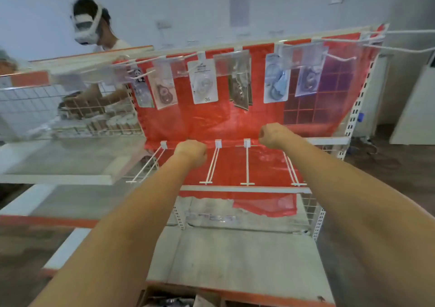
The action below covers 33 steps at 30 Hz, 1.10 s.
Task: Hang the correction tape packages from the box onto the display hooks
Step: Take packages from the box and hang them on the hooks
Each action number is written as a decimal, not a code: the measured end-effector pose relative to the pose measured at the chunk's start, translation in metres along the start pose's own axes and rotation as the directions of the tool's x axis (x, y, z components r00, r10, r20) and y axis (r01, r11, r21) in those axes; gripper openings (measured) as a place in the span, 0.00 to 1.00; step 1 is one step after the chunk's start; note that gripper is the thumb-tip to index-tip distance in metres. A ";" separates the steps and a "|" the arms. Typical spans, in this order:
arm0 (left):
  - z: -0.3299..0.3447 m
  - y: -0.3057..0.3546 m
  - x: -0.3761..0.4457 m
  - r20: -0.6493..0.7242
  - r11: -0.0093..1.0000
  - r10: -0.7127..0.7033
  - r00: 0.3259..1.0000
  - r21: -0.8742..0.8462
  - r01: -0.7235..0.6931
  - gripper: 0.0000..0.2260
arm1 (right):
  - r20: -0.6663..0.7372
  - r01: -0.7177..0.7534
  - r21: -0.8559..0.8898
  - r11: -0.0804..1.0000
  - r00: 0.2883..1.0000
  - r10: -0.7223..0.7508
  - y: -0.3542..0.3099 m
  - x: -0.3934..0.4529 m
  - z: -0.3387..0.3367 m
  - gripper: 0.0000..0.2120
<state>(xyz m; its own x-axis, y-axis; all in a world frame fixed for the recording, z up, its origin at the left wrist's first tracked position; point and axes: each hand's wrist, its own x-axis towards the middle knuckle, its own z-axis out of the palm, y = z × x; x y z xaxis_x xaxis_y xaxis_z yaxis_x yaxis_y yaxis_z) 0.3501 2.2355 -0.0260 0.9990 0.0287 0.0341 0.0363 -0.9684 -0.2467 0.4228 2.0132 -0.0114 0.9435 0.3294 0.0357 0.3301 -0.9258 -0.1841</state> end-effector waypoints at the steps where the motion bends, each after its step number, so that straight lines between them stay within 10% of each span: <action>1: 0.002 -0.015 -0.009 0.003 1.000 0.011 1.000 0.017 -0.011 0.15 | -0.006 -0.001 0.008 1.000 1.000 0.001 -0.015 -0.004 0.003 0.15; 18: 0.094 -0.139 -0.142 -0.016 0.996 0.083 0.996 -0.043 -0.083 0.14 | 0.124 0.064 0.061 0.996 0.990 -0.072 -0.209 -0.085 0.109 0.14; 33: 0.333 -0.102 -0.205 0.394 0.988 0.031 0.918 -0.153 0.033 0.13 | 0.485 0.036 0.115 0.993 0.870 -0.088 -0.192 -0.125 0.375 0.15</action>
<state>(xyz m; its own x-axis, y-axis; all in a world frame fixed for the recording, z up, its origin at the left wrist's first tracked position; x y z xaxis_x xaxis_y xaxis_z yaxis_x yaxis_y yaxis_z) 0.1507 2.4112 -0.3307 0.9289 0.0942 -0.3582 0.0643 -0.9934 -0.0945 0.2312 2.2192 -0.3489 0.7787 0.4577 -0.4291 0.3582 -0.8859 -0.2948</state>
